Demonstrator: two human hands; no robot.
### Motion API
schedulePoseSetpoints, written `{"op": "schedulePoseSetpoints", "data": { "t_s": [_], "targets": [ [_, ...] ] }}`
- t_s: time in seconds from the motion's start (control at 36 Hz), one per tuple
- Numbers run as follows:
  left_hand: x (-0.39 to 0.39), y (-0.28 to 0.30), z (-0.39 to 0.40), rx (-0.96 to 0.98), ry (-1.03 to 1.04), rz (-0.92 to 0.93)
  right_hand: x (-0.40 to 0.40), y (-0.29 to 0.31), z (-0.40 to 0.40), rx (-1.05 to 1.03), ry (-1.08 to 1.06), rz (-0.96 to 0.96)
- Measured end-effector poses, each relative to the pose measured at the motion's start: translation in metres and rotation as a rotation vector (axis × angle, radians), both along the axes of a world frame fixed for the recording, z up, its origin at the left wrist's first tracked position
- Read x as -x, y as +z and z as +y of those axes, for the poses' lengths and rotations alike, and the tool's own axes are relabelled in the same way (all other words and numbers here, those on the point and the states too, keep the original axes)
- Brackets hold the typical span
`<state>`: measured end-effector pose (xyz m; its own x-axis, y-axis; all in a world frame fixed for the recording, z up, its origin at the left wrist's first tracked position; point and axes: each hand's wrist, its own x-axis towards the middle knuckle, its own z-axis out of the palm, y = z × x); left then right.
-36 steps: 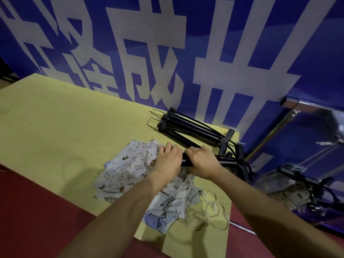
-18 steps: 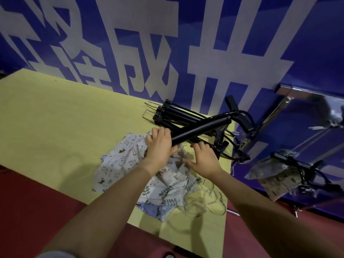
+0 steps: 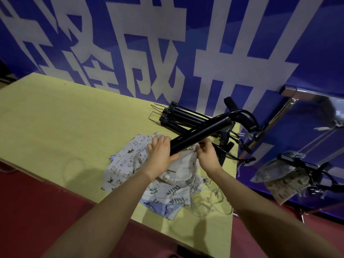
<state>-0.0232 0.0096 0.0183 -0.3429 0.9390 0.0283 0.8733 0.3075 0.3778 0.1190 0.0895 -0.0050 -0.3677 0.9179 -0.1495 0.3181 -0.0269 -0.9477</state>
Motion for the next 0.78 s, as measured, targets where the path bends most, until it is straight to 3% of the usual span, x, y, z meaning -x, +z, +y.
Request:
{"op": "schedulePoseSetpoints", "data": {
  "t_s": [0.19, 0.39, 0.58, 0.78],
  "targets": [
    [-0.019, 0.002, 0.017, 0.040, -0.011, -0.029, -0.013, 0.004, 0.004, 0.022, -0.096, 0.098],
    [-0.044, -0.010, 0.038, 0.085, -0.050, -0.073, -0.049, 0.002, 0.017, 0.182, -0.201, 0.164],
    [-0.067, -0.017, 0.060, 0.078, -0.111, -0.065, -0.076, 0.006, 0.029, 0.180, -0.222, 0.295],
    [-0.082, -0.024, 0.074, 0.117, -0.088, -0.055, -0.089, -0.001, 0.040, 0.219, -0.186, 0.287]
  ]
}}
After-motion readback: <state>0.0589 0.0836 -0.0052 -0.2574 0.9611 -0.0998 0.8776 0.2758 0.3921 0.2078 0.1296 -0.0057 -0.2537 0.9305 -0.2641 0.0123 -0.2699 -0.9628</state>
